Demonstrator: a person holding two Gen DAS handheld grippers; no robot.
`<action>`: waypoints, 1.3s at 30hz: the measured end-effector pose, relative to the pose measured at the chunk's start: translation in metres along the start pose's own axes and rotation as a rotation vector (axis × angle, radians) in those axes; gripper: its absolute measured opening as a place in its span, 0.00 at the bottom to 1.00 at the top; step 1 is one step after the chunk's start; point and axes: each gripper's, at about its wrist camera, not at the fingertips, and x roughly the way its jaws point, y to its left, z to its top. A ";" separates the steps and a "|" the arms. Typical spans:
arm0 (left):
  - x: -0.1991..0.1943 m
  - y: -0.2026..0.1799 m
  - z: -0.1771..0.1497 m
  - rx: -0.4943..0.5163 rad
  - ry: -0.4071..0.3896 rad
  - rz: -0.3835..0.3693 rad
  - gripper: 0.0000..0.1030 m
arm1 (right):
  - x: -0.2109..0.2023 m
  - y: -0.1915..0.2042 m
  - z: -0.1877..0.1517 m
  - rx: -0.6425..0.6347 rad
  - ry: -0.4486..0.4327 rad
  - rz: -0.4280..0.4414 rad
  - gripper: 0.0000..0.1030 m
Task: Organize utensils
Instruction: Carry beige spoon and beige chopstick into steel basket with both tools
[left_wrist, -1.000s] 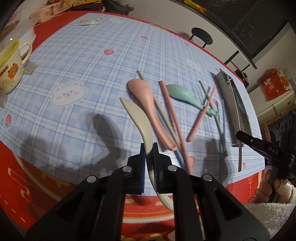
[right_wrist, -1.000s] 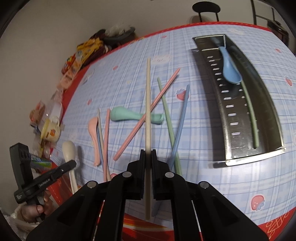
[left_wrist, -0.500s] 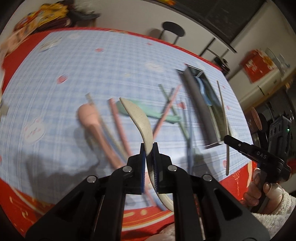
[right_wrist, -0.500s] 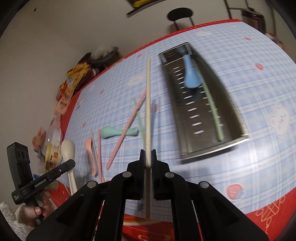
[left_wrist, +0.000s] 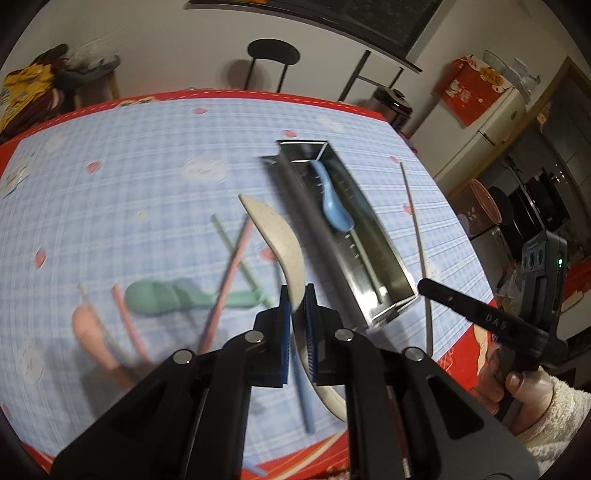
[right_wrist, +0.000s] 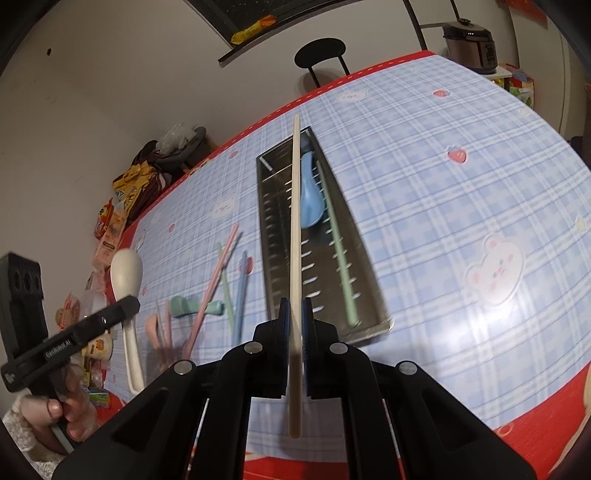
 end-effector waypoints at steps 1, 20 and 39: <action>0.005 -0.004 0.006 0.006 0.002 -0.003 0.11 | 0.001 -0.002 0.003 -0.003 0.001 -0.002 0.07; 0.119 -0.051 0.106 0.106 0.102 0.030 0.11 | 0.059 0.006 0.053 -0.168 0.112 -0.056 0.07; 0.183 -0.043 0.135 0.108 0.205 0.090 0.11 | 0.083 -0.003 0.057 -0.125 0.156 -0.120 0.07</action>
